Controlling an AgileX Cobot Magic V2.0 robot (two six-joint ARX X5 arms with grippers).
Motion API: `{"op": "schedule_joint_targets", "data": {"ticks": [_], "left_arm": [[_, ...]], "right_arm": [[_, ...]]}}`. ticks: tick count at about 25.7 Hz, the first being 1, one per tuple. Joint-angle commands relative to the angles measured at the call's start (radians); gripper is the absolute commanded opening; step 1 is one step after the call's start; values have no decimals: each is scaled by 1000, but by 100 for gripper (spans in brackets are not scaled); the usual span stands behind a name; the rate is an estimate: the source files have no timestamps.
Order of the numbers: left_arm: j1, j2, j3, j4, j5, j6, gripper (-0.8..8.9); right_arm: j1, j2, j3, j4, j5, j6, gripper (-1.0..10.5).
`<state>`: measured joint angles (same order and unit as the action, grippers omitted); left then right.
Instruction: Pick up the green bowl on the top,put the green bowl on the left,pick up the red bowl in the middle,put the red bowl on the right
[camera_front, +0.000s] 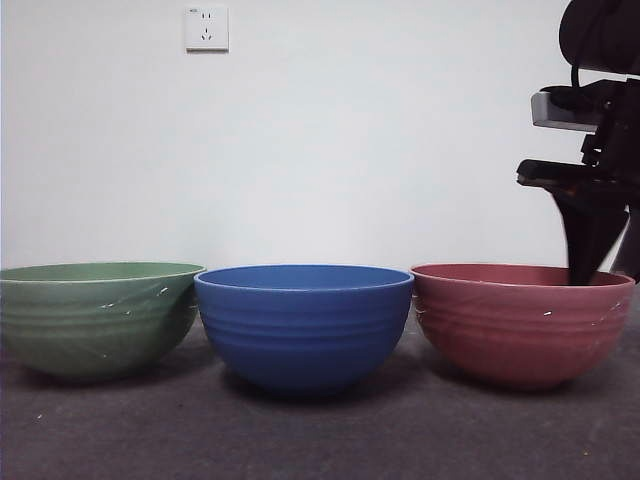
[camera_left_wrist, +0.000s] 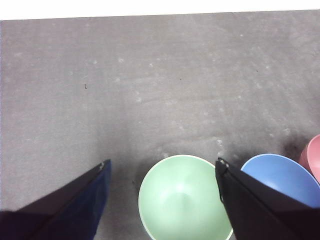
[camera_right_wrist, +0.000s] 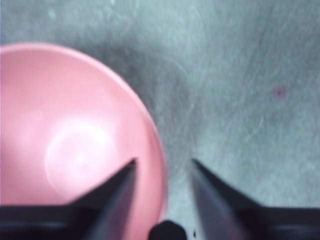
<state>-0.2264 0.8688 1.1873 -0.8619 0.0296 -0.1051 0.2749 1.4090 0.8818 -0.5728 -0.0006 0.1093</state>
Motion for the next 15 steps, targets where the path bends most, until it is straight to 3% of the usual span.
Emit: {"op": "schedule_joint_targets", "data": {"ticks": [1, 3, 7, 9, 10, 12, 13, 15], "left_arm": [[-3, -2, -3, 8, 0, 2, 345], [-3, -2, -3, 12, 0, 2, 345], [-3, -2, -3, 54, -2, 6, 345], [-3, -2, -3, 69, -2, 29, 336], [-3, -2, -5, 70, -4, 31, 283], [-3, -9, -34, 84, -4, 32, 69], [-3, -24, -72, 106, -4, 32, -22], [-3, -87, -185, 193, -4, 31, -9]], "right_arm": [[1, -39, 2, 21, -2, 13, 299], [7, -111, 6, 50, -27, 13, 295], [21, -298, 6, 187, -163, 13, 280], [39, -381, 6, 236, -183, 13, 246], [48, -416, 6, 248, -181, 7, 164], [64, -489, 4, 251, -178, -25, -21], [74, -528, -4, 250, -172, -33, -18], [94, -620, -50, 257, -140, -35, -18]]}}
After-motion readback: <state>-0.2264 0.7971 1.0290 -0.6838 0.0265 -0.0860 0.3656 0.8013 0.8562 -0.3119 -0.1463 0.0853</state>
